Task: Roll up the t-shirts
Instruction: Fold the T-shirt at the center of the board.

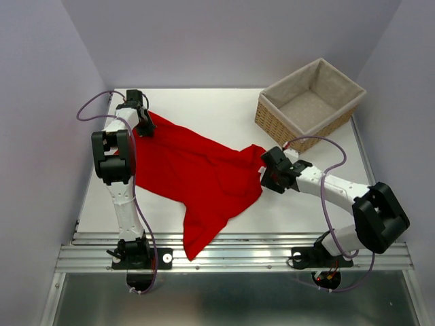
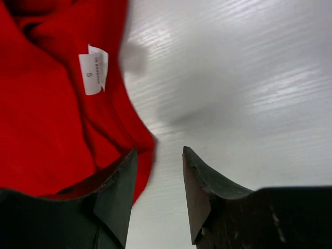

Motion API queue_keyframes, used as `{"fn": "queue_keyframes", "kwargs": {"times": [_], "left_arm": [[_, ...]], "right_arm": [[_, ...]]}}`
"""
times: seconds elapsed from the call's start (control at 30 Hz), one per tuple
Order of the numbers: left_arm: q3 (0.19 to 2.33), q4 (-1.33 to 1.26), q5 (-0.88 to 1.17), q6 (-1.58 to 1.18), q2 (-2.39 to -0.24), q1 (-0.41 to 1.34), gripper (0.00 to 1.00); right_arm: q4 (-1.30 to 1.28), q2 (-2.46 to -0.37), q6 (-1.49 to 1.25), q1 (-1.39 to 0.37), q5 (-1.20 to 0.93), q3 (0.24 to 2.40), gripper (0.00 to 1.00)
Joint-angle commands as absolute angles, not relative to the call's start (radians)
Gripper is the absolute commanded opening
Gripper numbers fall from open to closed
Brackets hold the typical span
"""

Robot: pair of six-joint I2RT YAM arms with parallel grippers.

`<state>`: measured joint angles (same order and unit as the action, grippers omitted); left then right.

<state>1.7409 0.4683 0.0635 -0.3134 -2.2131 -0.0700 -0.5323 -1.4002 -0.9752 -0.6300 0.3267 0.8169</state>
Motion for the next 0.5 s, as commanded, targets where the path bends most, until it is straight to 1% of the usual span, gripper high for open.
{"fn": "queue_keyframes", "kwargs": {"times": [0.0,0.1,0.17,0.2,0.27,0.3,0.37,0.4,0.47], "left_arm": [[1.773,0.483,0.060,-0.299,-2.204,-0.080,0.00],[1.767,0.482,0.058,-0.298,-2.197,-0.080,0.00],[1.764,0.482,0.058,-0.298,-2.194,-0.080,0.00],[1.764,0.482,0.058,-0.296,-2.192,-0.080,0.00],[1.767,0.483,0.057,-0.296,-2.191,-0.080,0.00],[1.769,0.485,0.058,-0.296,-2.189,-0.080,0.00],[1.770,0.483,0.058,-0.296,-2.189,-0.080,0.00],[1.772,0.485,0.060,-0.296,-2.191,-0.080,0.00],[1.772,0.483,0.060,-0.299,-2.194,-0.080,0.00]], "right_arm": [[-0.436,-1.456,-0.911,-0.637,0.272,0.862,0.46],[-0.399,-1.517,-0.904,-0.637,0.236,0.868,0.46],[-0.382,-1.540,-0.905,-0.637,0.215,0.862,0.42],[-0.373,-1.557,-0.911,-0.637,0.195,0.855,0.35],[-0.357,-1.562,-0.916,-0.647,0.184,0.835,0.26],[-0.356,-1.557,-0.922,-0.647,0.183,0.827,0.16],[-0.359,-1.543,-0.925,-0.672,0.183,0.804,0.07],[-0.367,-1.534,-0.942,-0.681,0.189,0.796,0.01],[-0.376,-1.505,-0.965,-0.704,0.192,0.779,0.01]]}}
